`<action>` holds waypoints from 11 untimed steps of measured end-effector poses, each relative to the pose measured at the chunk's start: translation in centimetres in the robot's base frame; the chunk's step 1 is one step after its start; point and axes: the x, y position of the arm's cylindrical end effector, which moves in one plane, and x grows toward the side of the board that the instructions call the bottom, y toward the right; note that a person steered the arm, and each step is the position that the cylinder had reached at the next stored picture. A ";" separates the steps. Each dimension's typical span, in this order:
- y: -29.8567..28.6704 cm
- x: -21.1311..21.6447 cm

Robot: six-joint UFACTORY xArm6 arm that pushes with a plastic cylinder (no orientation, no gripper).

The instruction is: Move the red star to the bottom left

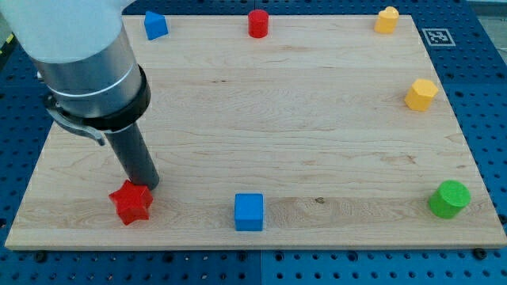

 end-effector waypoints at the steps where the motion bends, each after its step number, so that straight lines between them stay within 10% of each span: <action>1: 3.9 0.1; 11: -1.2 4.7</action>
